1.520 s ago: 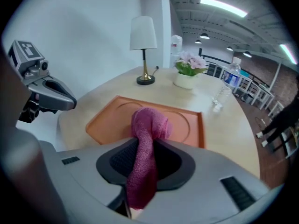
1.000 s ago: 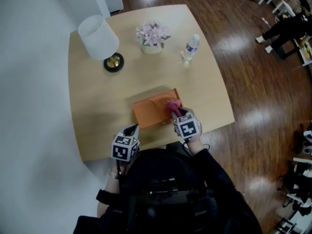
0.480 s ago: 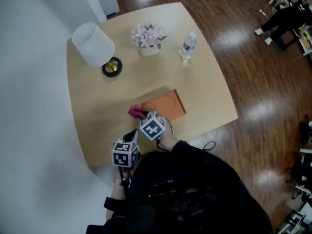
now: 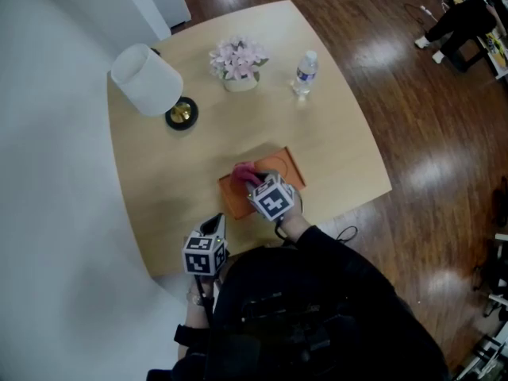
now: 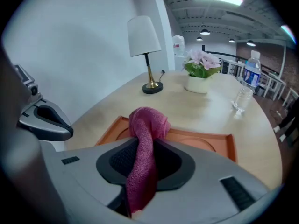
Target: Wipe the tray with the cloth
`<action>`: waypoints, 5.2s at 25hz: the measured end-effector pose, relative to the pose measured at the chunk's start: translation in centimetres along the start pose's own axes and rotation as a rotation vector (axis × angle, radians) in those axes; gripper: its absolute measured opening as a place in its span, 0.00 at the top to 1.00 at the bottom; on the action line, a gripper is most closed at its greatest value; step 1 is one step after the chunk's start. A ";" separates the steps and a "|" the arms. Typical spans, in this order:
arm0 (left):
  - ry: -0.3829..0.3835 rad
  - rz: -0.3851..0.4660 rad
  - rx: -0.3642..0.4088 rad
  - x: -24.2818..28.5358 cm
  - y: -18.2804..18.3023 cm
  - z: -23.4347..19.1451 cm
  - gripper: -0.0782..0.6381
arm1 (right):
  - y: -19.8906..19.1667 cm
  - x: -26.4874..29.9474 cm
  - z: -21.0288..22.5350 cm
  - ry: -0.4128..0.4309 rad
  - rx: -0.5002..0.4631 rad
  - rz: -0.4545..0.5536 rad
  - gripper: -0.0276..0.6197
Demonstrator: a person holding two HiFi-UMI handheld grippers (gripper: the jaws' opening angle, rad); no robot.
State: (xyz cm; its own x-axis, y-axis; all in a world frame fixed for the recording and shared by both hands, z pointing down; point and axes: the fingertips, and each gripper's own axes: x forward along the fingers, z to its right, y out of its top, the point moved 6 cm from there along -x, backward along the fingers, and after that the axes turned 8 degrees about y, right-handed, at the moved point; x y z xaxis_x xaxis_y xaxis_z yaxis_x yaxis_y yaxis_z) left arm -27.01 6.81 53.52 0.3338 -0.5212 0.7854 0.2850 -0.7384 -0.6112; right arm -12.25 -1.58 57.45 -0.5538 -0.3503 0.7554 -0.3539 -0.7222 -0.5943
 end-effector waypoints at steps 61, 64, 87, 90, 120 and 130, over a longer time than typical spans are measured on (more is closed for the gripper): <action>-0.022 -0.209 0.208 12.7 7.2 10.7 0.89 | -6.8 -6.7 16.9 0.373 0.443 0.108 0.79; -0.022 -0.213 0.211 12.8 7.2 10.7 0.89 | -8.9 -7.7 15.8 0.419 0.442 0.083 0.80; 0.000 -0.261 0.249 13.2 7.1 10.8 0.89 | -5.1 -5.5 21.3 0.232 0.248 0.016 0.80; -0.008 -0.266 0.238 13.2 7.3 11.0 0.89 | -3.6 -2.5 21.9 0.256 0.316 0.039 0.80; -0.065 -0.242 0.371 13.5 7.1 10.9 0.89 | -17.0 -8.8 9.9 0.475 0.407 -0.125 0.82; -0.094 -0.181 0.198 10.0 6.2 10.0 0.89 | -10.2 -13.1 13.6 0.326 0.158 -0.111 0.81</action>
State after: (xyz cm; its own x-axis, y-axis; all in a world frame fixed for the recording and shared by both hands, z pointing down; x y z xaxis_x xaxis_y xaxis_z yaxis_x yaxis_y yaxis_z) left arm -12.96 1.31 56.59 0.3406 -0.3403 0.8765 0.5143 -0.7130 -0.4767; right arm 8.87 2.26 57.39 -0.7387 -0.0749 0.6699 -0.3187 -0.8369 -0.4449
